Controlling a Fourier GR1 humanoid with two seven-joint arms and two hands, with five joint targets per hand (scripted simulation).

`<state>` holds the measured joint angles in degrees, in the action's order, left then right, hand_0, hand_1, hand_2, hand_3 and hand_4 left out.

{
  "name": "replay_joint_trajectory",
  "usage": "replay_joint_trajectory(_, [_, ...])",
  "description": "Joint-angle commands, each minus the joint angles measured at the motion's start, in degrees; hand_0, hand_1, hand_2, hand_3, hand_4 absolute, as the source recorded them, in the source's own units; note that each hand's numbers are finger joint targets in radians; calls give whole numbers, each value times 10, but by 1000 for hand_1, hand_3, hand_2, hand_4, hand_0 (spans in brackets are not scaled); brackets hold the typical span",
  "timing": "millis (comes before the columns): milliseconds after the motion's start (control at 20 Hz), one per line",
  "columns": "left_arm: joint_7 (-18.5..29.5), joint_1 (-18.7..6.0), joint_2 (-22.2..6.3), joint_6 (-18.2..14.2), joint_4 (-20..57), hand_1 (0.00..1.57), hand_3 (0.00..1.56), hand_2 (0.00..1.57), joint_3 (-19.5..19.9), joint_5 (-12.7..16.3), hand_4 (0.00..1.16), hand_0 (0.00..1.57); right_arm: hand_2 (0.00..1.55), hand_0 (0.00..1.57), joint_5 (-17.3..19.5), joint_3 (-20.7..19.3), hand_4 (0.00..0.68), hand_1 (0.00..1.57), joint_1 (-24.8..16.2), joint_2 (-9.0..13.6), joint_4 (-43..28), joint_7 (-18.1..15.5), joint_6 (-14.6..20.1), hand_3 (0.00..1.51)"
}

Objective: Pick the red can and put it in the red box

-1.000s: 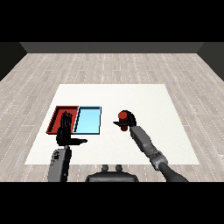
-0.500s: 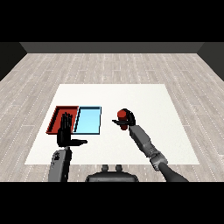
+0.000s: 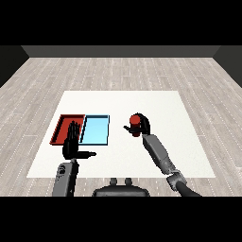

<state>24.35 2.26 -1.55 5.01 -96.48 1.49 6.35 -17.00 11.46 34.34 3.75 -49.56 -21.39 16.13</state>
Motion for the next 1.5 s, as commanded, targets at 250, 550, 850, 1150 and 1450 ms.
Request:
replay_joint_trajectory(250, [-66,-50,11,1,-4,0,0,0,-48,-4,0,0,1441,1485,-1,-10,631,1485,-76,45,-216,21,-15,1398])
replay_joint_trajectory(550, [-120,-57,15,-57,-30,0,0,0,-123,-47,0,0,1420,1465,69,40,633,1465,-82,-20,-284,63,65,1391])
replay_joint_trajectory(850, [-146,-67,15,-84,-31,0,0,0,-153,-68,0,0,1410,1438,97,46,622,1438,-121,-31,-325,56,50,1381])
replay_joint_trajectory(1150, [-127,-136,16,-153,78,0,0,0,-199,-54,0,0,1427,1436,111,71,632,1436,-145,-37,-382,75,67,1397])
replay_joint_trajectory(1450, [-94,-126,16,-165,128,0,0,0,-233,-41,0,0,1435,1442,117,57,624,1442,-144,-37,-396,63,45,1396])
